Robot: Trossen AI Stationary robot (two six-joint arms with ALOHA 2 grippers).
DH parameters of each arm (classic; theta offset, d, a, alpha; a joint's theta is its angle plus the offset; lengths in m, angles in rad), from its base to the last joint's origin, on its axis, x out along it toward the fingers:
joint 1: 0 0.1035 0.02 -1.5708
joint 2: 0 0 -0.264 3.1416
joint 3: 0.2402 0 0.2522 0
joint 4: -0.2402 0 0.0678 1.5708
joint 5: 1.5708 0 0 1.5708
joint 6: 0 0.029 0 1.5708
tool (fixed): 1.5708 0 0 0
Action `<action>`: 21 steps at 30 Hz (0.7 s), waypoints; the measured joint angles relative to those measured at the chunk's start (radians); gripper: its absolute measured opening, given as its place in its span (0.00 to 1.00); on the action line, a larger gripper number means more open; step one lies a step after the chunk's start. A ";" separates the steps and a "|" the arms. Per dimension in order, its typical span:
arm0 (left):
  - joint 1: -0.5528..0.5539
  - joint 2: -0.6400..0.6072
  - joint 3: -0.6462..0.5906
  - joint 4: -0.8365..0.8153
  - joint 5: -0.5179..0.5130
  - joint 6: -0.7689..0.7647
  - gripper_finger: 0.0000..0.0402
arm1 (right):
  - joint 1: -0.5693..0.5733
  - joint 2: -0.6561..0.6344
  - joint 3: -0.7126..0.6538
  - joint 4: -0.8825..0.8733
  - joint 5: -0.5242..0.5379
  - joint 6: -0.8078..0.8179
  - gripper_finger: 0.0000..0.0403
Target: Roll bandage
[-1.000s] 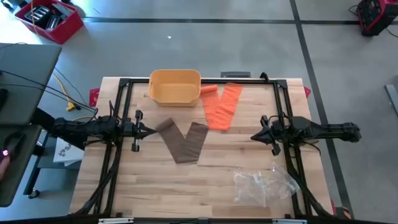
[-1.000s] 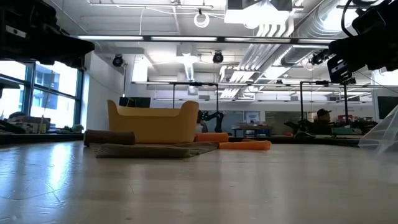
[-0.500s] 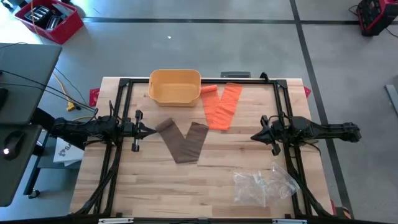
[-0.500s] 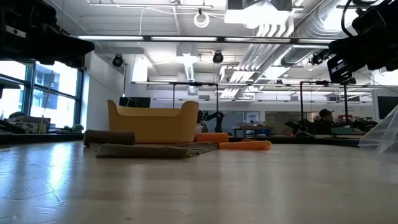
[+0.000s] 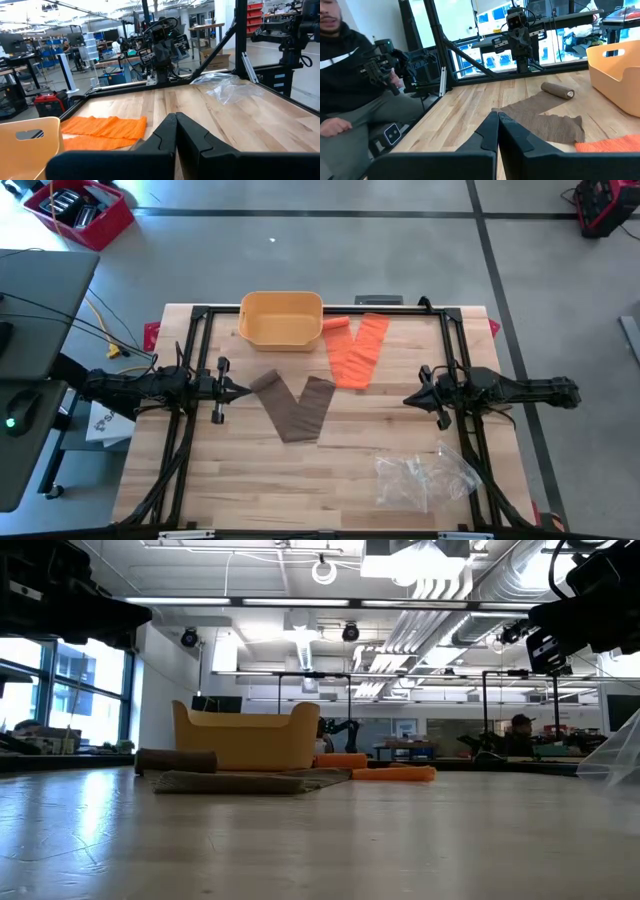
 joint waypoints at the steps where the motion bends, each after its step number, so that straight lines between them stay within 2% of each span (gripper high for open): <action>1: 0.000 0.000 0.000 0.001 0.000 0.000 0.00 | 0.000 0.000 0.000 0.000 0.000 0.000 0.00; 3: -0.001 0.000 0.000 0.006 0.000 -0.025 0.00 | 0.000 0.000 0.000 0.000 0.000 -0.002 0.00; 7: -0.002 0.001 0.000 0.025 0.013 -0.298 0.00 | 0.000 0.000 0.000 0.000 0.000 0.000 0.00; 10: -0.001 0.006 0.000 0.058 -0.093 -0.377 0.00 | 0.000 0.000 0.000 0.000 0.000 -0.001 0.00; 12: -0.001 0.011 0.000 0.047 -0.133 -0.501 0.00 | 0.000 0.000 0.000 0.000 0.000 0.000 0.00; 14: -0.001 0.020 0.000 0.034 -0.112 -0.642 0.00 | 0.000 0.000 0.000 0.000 0.000 -0.002 0.00; 17: -0.008 0.034 0.000 0.051 -0.019 -0.822 0.00 | 0.000 0.000 0.000 0.000 0.000 0.000 0.00; 21: -0.031 0.060 0.000 0.084 -0.057 -0.843 0.00 | 0.000 0.000 0.000 0.000 0.000 -0.001 0.00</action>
